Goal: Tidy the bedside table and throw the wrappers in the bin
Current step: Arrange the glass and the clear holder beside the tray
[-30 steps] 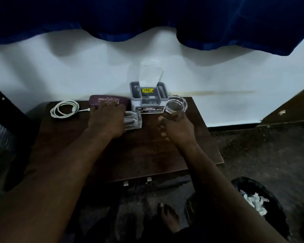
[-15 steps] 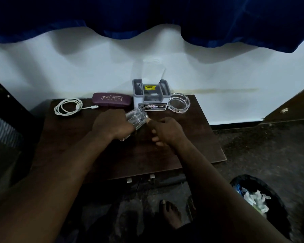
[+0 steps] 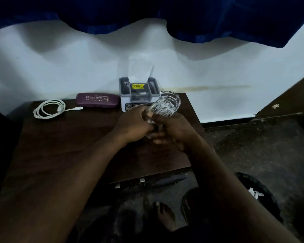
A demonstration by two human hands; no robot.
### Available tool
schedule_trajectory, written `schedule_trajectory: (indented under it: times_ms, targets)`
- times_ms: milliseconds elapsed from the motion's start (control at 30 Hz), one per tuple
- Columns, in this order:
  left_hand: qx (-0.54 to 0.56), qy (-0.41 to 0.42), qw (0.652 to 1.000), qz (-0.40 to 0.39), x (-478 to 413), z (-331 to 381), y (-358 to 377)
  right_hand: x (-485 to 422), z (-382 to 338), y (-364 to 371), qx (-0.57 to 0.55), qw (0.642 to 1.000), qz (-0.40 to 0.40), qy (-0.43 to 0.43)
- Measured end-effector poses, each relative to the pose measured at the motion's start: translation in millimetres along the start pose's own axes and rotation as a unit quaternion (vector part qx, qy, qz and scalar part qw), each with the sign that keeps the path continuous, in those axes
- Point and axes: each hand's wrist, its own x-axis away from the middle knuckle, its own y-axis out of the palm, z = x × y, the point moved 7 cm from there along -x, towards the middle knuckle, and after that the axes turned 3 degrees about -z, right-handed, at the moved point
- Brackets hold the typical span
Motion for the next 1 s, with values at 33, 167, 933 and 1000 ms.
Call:
schedule_trajectory:
  times_ms: [33, 167, 933, 1000]
  targets:
    - [0.012, 0.01, 1.0, 0.008, -4, 4, 6, -1, -4, -8, -0.006, 0.999, 0.02, -0.028]
    - [0.09, 0.042, 0.994, 0.045, -16, 21, 28, -3, -32, -55, 0.108, 0.959, 0.222, -0.14]
    - [0.03, 0.035, 0.997, 0.058, -66, 4, 81, -64, -48, -89, 0.237, 0.874, 0.345, -0.247]
    - [0.035, 0.04, 0.997, 0.062, -66, 4, 81, -69, -46, -89, 0.244, 0.876, 0.34, -0.239]
